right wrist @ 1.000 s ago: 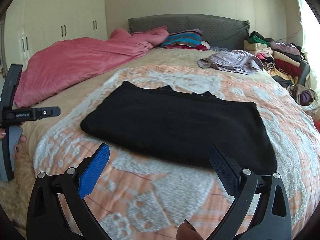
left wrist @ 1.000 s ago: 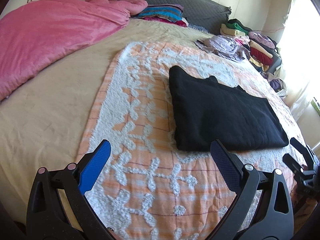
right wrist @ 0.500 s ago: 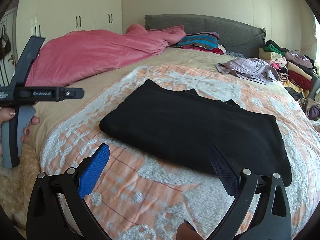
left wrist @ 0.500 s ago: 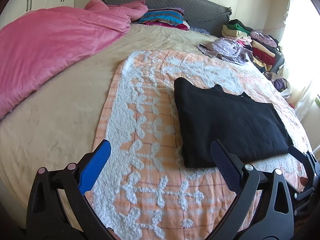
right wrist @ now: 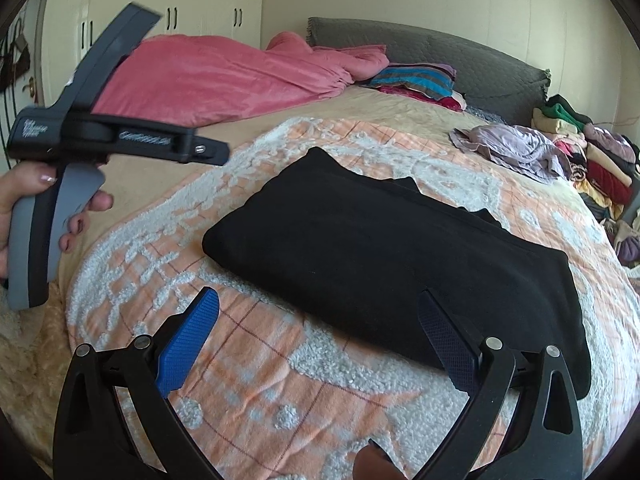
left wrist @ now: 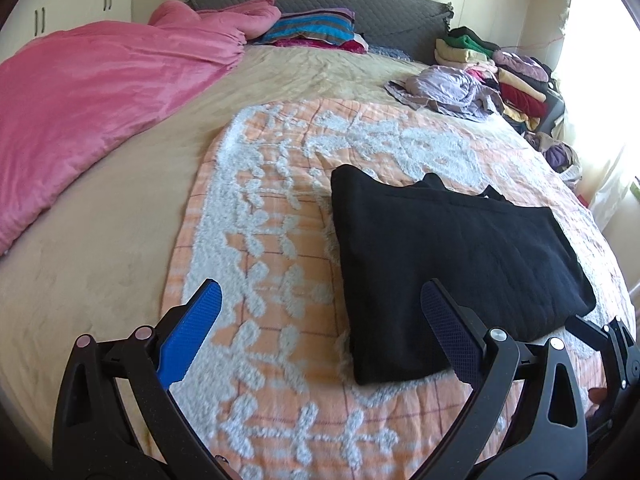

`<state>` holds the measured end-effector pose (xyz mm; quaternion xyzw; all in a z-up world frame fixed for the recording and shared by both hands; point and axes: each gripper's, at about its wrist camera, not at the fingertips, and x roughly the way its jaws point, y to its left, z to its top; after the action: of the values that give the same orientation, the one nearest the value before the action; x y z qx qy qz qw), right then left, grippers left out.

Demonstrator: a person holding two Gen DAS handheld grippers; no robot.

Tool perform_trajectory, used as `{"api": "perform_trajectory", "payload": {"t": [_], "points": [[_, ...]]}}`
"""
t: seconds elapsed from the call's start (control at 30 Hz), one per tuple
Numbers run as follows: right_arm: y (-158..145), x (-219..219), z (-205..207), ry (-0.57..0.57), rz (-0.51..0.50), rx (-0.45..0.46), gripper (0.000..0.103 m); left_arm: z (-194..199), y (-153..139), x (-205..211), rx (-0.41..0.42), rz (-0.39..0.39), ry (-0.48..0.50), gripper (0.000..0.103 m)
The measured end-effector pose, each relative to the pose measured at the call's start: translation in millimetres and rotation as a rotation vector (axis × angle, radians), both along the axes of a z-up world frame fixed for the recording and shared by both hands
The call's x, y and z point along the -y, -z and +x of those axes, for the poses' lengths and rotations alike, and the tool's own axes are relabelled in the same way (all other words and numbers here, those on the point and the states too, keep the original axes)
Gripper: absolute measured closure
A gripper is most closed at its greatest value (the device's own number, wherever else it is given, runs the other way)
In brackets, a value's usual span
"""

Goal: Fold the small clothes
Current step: 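Move both tools toward the side edge of the folded sweatshirt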

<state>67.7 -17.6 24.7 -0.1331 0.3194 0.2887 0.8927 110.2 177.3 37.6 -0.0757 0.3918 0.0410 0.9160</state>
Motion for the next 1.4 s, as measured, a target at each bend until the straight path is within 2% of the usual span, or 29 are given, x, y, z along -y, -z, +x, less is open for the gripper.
{"api": "perform_trajectory", "payload": {"t": [0.47, 0.6, 0.83, 0.97, 1.17, 1.4], "points": [[26, -32, 13, -0.046, -0.142, 0.04, 0.004, 40, 16, 2, -0.06, -0.002, 0.014, 0.01], [36, -45, 16, -0.066, -0.19, 0.052, 0.004, 47, 18, 3, -0.064, 0.021, 0.01, 0.01], [57, -67, 27, -0.068, -0.297, 0.058, 0.004, 69, 27, -2, -0.083, 0.034, -0.009, 0.01], [64, -75, 37, -0.06, -0.322, 0.053, 0.004, 80, 34, -7, -0.101, 0.03, -0.017, 0.01], [70, -91, 56, -0.052, -0.353, 0.066, 0.004, 99, 46, -15, -0.132, 0.008, -0.031, 0.01], [71, -104, 73, -0.047, -0.371, 0.117, 0.005, 117, 60, -21, -0.177, -0.058, -0.014, 0.01]]}}
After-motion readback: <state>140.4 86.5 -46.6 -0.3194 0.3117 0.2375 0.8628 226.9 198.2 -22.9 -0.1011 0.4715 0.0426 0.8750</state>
